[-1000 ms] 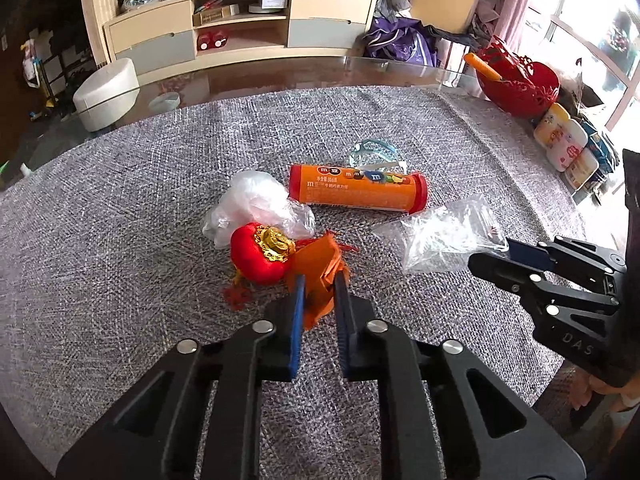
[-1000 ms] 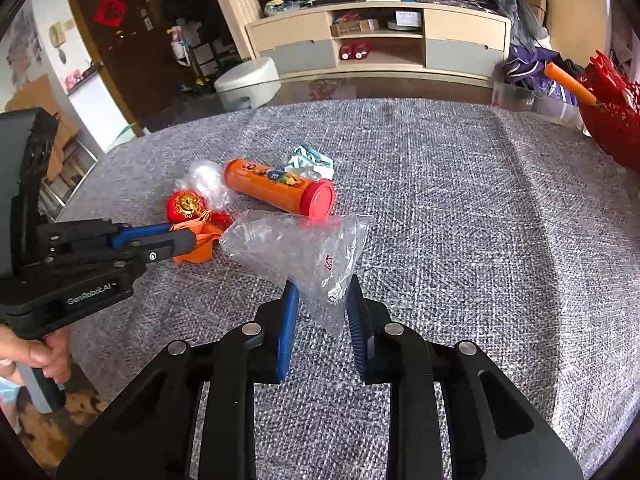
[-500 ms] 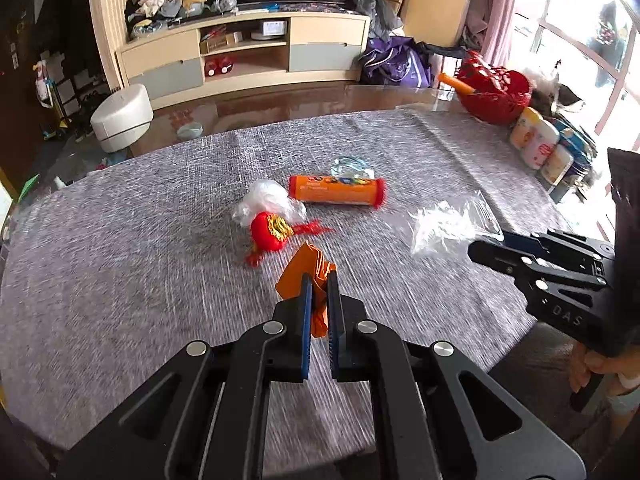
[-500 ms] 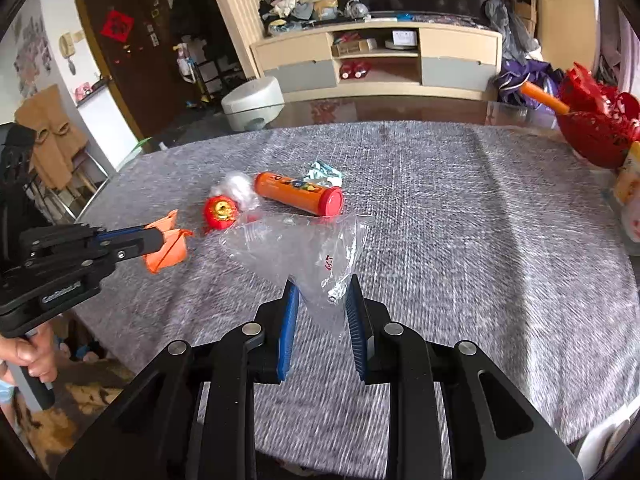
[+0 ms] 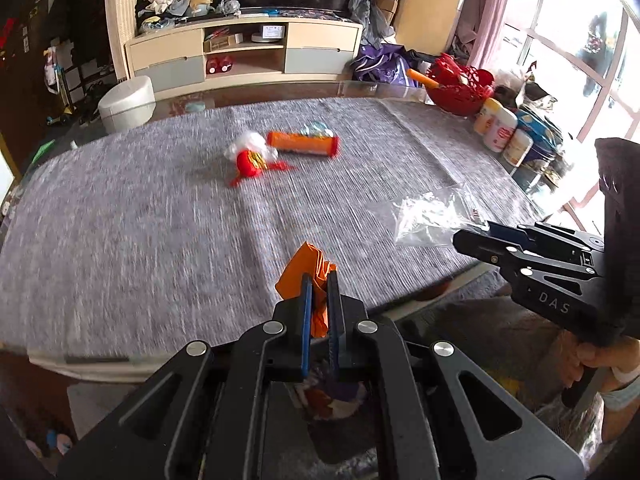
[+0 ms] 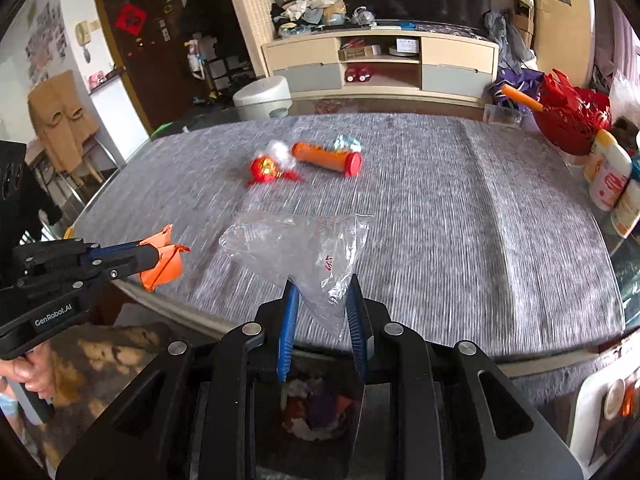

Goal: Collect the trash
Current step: 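Lower the orange paper and plastic bag into the bin and open both tools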

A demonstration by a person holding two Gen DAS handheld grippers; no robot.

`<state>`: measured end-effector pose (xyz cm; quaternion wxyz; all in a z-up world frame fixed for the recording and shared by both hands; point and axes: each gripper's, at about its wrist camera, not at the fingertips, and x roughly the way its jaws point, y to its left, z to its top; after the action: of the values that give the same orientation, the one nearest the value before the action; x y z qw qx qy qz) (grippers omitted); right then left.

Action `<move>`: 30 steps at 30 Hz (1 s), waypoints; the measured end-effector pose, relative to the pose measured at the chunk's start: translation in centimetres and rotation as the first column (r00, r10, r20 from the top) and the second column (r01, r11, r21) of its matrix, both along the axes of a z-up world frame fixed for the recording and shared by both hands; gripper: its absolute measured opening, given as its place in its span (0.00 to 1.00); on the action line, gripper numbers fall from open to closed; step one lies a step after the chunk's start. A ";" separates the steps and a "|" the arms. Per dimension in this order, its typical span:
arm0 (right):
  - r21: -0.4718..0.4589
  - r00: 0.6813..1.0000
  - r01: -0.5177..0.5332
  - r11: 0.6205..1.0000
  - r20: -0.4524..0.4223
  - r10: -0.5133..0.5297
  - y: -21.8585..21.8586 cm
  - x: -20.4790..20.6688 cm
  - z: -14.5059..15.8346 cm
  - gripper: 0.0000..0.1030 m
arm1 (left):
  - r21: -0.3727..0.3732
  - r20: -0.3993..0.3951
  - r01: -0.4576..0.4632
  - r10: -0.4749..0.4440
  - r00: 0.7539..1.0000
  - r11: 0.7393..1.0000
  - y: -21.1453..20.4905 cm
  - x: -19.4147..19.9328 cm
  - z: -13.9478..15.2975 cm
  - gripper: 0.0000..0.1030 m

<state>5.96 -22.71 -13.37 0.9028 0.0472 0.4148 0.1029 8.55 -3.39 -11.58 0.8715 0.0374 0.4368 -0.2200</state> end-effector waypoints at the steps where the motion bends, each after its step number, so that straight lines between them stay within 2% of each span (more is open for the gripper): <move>1: 0.000 1.000 -0.001 1.000 -0.006 0.001 0.0 -0.5 -0.2 0.24 | -0.005 -0.008 0.001 -0.001 1.000 1.000 -0.1 -0.7 -0.4 0.05; 11: 0.060 0.992 -0.004 0.998 -0.129 0.011 0.4 -4.1 -5.1 0.24 | -0.042 -0.118 0.000 -0.005 0.993 0.999 -0.2 -4.7 -5.8 0.06; 16: 0.044 0.983 -0.002 0.999 -0.182 0.010 1.2 -4.7 -8.0 0.24 | -0.009 -0.165 -0.013 0.011 0.986 1.000 -0.2 -5.6 -9.4 0.06; 23: 0.032 0.965 0.023 0.999 -0.262 -0.014 1.5 -4.2 -12.3 0.24 | -0.012 -0.251 -0.021 0.017 0.968 1.000 -0.1 -5.5 -14.4 0.06; 30: 0.035 0.947 0.044 0.998 -0.319 -0.030 1.4 -3.7 -14.5 0.25 | -0.024 -0.287 0.027 -0.033 0.957 0.999 -0.5 -5.5 -16.3 0.06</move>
<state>2.29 -21.32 -27.87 0.8246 0.0896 0.5520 0.0856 3.03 -3.88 -27.89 0.7958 0.0028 0.5556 -0.2406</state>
